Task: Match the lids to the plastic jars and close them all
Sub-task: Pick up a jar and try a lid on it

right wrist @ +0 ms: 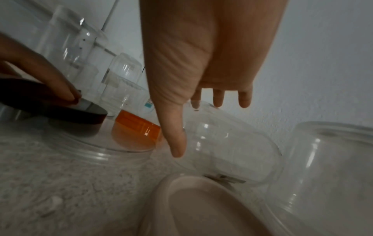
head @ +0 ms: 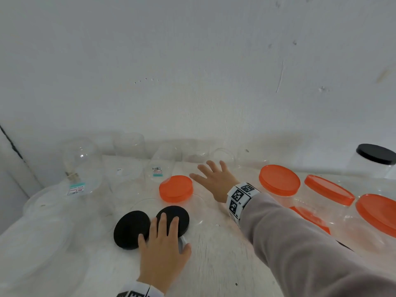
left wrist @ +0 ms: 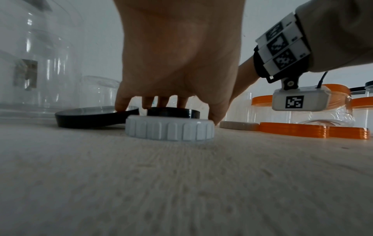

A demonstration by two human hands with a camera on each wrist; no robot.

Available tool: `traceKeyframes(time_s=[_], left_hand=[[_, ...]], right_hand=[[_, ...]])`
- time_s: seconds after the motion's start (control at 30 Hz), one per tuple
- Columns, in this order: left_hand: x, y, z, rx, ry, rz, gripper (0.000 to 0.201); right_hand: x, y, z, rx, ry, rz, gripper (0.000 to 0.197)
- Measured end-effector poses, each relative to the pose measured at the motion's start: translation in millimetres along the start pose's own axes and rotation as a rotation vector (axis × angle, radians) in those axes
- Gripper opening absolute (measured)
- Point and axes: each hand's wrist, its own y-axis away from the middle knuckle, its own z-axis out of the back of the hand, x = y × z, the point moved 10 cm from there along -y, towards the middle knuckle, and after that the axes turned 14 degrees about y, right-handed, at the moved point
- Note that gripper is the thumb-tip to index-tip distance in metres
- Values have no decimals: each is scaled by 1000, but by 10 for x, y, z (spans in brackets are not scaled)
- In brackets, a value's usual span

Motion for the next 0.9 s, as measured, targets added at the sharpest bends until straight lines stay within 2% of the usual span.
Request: traceKeyframes(time_s=[0.2, 0.3, 0.4, 0.53, 0.6, 0.7, 0.9], left_hand=[[-6, -16, -45, 45, -2, 4, 75], [-32, -6, -61, 60, -10, 5, 76], [-56, 7, -76, 71, -16, 3, 78], [-65, 29, -80, 75, 1, -4, 78], [-56, 34, -74, 75, 5, -4, 77], [-47, 32, -74, 77, 15, -4, 77], [-28, 32, -53, 99, 43, -1, 77]], right_hand=[[48, -52, 40, 12, 102, 50, 79], [54, -11, 53, 13, 123, 103, 84], [33, 50, 153, -51, 90, 112, 85], [-131, 239, 343, -202, -11, 13, 87], [-246, 373, 430, -276, -128, -41, 89], [-528, 621, 479, -355, -445, -163, 91], [-1256, 1347, 143, -535, -1119, -578, 81]])
